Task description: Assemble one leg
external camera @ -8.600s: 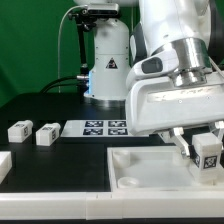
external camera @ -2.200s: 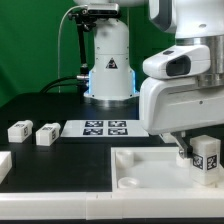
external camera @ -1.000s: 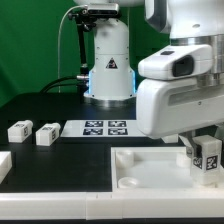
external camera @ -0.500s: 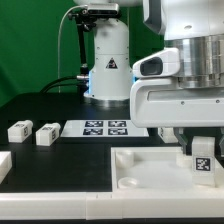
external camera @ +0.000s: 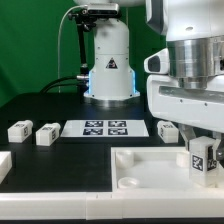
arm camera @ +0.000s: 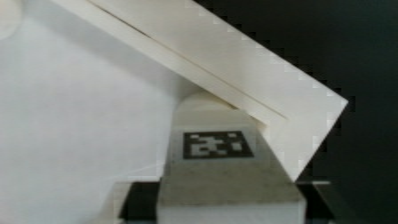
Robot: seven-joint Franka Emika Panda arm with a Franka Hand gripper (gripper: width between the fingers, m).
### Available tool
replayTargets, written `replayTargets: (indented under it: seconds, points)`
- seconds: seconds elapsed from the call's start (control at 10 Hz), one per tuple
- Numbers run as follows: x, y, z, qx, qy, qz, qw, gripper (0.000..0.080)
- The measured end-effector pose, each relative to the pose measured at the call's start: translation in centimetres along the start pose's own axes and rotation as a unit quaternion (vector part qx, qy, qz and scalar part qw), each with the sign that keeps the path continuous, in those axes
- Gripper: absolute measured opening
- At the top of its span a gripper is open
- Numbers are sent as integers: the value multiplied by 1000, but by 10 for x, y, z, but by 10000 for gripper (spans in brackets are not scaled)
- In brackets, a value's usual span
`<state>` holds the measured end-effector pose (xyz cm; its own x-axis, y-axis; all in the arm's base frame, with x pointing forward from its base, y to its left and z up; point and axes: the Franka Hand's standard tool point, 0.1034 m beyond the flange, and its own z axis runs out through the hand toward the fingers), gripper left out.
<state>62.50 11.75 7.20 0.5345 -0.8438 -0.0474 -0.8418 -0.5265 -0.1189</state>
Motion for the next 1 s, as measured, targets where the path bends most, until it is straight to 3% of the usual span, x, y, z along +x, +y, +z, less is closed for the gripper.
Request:
replayTargets:
  seconds: [0.1, 0.2, 0.3, 0.4, 0.5, 0.7, 0.9, 1.0]
  points:
    - [0, 0, 0, 0, 0, 0, 1000, 291]
    - [0, 0, 0, 0, 0, -10, 1000, 373]
    - [0, 0, 0, 0, 0, -34, 999, 509]
    - [-1, 0, 0, 0, 0, -35, 999, 509]
    - [0, 0, 0, 0, 0, -58, 998, 620]
    - [-3, -1, 1, -1, 1, -190, 982, 647]
    - [-9, -3, 1, -9, 5, -316, 949, 647]
    - [-10, -4, 1, -17, 0, -392, 920, 649]
